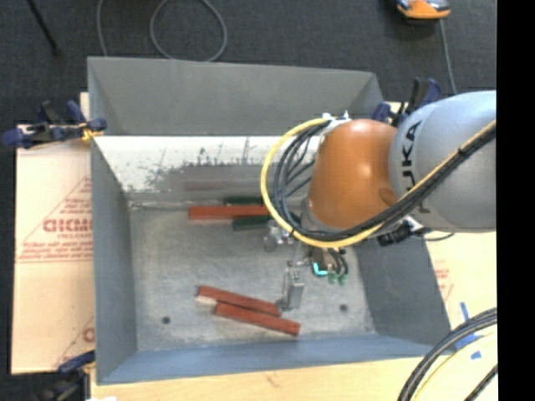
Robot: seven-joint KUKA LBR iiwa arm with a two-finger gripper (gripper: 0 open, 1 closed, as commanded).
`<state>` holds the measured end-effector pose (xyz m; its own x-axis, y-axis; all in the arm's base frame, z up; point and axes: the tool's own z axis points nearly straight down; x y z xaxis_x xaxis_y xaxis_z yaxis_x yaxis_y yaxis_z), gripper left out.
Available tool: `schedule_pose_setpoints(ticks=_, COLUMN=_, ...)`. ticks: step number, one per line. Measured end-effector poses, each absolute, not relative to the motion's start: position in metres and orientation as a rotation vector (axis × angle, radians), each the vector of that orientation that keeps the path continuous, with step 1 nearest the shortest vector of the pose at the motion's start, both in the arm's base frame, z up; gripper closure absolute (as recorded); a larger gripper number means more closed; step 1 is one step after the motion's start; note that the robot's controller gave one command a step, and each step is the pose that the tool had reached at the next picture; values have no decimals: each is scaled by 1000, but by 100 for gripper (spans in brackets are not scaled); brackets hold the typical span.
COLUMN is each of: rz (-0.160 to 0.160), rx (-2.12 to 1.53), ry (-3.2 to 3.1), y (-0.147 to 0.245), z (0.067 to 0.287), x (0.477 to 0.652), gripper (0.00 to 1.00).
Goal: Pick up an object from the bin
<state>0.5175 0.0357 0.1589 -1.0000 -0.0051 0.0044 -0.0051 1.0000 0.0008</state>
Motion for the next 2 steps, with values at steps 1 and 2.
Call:
schedule_pose_setpoints(ticks=1, rz=-3, rx=51, ry=-3139, y=85, z=67, x=486, gripper=0)
schedule_pose_setpoints(ticks=2, rz=-4, rx=-158, ry=-3143, y=101, z=101, x=486, gripper=0)
